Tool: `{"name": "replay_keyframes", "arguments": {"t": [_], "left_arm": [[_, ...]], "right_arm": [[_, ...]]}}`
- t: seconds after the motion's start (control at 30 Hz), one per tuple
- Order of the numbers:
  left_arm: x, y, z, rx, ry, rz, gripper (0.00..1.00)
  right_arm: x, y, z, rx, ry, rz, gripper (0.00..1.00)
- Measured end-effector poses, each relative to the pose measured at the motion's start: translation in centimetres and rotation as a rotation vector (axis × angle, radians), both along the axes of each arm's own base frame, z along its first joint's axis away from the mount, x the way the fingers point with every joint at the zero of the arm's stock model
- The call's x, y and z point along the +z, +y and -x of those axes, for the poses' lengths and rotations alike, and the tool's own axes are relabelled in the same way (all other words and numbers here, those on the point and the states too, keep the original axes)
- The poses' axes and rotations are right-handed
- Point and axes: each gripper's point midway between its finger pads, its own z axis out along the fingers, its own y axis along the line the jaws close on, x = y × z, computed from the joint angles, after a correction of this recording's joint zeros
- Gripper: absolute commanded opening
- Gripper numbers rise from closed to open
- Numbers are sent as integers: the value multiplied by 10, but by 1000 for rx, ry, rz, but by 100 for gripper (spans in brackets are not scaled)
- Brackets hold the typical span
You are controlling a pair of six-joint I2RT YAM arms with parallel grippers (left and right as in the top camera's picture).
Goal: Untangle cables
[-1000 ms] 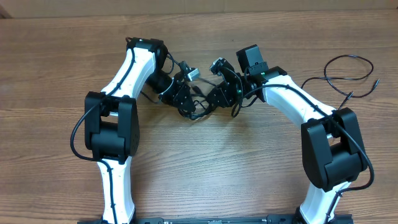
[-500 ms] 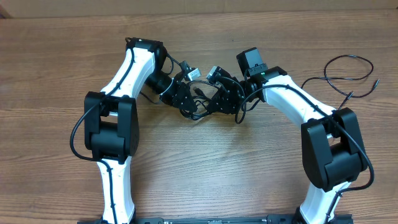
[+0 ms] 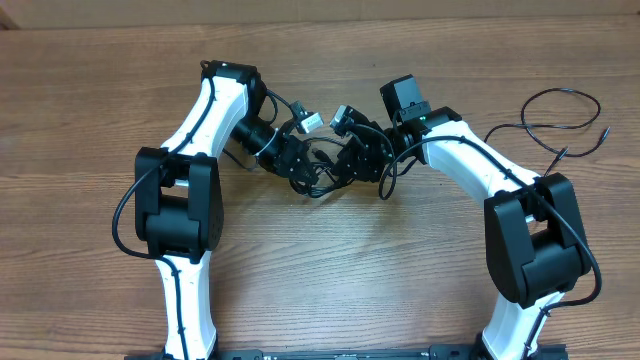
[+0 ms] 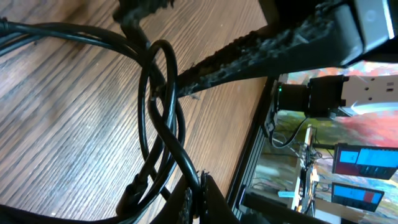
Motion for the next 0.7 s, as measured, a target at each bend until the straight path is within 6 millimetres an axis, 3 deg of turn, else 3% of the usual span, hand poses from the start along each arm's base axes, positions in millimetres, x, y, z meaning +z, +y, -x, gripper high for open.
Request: {"name": "replay_keyframes", "arguments": {"t": [0.03,0.17,0.33,0.53,0.7], "left_arm": [[1,-1,0,2,-2,9,4],[4,-4,-4,10,-15,39,4],[3,-2,-7,17,-26,46,4],[3,-3,-7,15,-30,47,4],[2,-5,-10,13,-52,52,4]], "right_arm": [[0,0,1,0,9,-3,4],[-1,-1,5,-6,35,-1,4],[5,-4,-12,-91,45,-37,4],[20,-36,-47,-315,150,-142,4],[22,-63,-57,-486,300,-188,4]]}}
